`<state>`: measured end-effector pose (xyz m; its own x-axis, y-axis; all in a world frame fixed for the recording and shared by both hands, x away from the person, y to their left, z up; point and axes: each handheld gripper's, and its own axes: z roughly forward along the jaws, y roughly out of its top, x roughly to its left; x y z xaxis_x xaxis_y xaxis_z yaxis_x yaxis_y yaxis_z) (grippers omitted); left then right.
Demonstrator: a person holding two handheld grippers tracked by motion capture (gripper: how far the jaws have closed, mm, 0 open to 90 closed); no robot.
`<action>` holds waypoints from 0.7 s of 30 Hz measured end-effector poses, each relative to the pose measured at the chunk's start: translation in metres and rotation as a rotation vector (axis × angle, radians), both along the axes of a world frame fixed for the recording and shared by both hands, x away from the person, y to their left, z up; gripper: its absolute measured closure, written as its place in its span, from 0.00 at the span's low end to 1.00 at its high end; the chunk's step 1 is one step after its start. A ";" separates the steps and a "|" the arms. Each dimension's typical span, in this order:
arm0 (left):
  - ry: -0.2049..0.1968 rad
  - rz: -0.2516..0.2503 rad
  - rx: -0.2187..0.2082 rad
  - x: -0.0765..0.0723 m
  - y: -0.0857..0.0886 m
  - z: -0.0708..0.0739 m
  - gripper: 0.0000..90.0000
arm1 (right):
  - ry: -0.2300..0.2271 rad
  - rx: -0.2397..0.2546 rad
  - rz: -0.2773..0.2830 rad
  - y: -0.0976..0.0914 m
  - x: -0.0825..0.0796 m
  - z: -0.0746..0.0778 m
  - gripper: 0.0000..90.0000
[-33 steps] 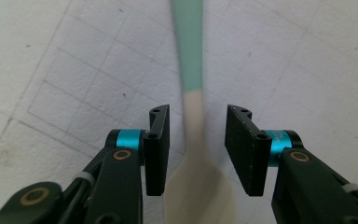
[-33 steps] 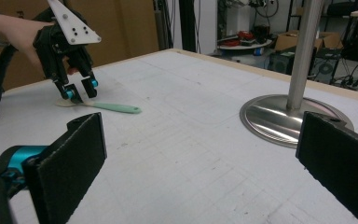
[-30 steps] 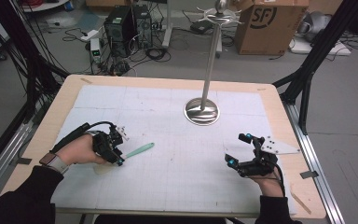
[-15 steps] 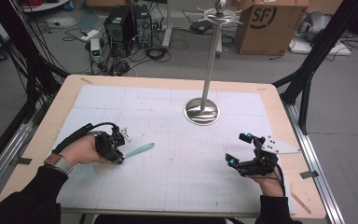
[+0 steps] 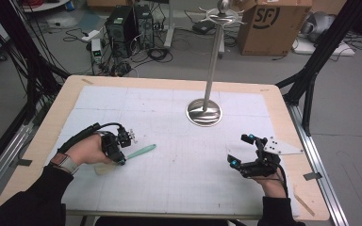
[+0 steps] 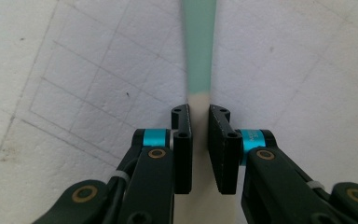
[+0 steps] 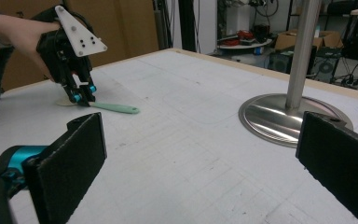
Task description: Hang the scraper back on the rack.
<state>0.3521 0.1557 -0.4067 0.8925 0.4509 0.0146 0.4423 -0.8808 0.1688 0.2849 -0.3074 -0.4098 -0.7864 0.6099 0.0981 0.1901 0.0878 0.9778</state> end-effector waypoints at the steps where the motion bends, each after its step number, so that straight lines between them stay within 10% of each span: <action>1: -0.004 -0.001 0.001 0.000 0.000 0.000 0.90 | 0.002 0.001 0.001 0.000 0.000 0.000 0.01; 21: -0.078 0.053 -0.254 -0.014 0.025 0.024 0.90 | 0.004 -0.001 -0.002 -0.001 0.000 0.000 0.01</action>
